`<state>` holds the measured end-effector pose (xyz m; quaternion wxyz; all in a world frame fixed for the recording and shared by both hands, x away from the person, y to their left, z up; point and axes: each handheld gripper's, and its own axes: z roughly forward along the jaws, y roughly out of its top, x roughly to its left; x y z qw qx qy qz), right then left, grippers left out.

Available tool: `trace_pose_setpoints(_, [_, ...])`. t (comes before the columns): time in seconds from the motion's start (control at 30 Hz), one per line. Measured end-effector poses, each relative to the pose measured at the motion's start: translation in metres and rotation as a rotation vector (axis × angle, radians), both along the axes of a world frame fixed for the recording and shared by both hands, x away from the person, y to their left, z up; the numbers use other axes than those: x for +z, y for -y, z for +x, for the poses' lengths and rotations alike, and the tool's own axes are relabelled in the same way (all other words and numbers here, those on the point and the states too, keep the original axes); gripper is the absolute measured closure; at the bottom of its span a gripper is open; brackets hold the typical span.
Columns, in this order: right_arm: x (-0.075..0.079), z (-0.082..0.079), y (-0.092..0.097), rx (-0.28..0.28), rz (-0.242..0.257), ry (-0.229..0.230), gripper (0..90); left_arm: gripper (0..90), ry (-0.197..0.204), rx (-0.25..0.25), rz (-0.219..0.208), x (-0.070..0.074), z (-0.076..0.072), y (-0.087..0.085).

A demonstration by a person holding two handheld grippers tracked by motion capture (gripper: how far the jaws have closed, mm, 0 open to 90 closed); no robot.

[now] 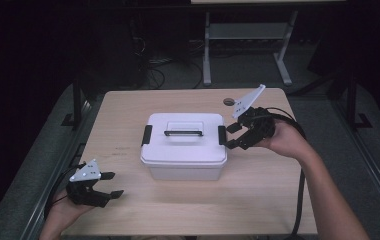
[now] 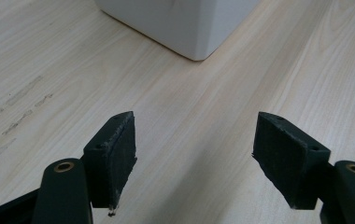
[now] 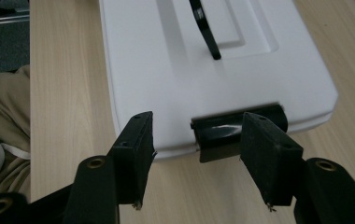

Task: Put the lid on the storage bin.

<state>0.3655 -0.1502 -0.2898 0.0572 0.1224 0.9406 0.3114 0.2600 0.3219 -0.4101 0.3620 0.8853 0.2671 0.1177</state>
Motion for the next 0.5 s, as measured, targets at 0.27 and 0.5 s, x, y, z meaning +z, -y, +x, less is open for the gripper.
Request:
trace_pose_setpoints(0.27, [-0.01, -0.002, 0.008, -0.016, 0.003, -0.013, 43.5, 29.6, -0.003, 0.0, 0.001, 0.0, 0.0, 0.001])
trace_pose_setpoints(0.5, [-0.015, -0.004, 0.014, -0.022, 0.01, -0.021, 43.5, 29.6, -0.004, 0.001, 0.001, -0.001, 0.0, 0.001])
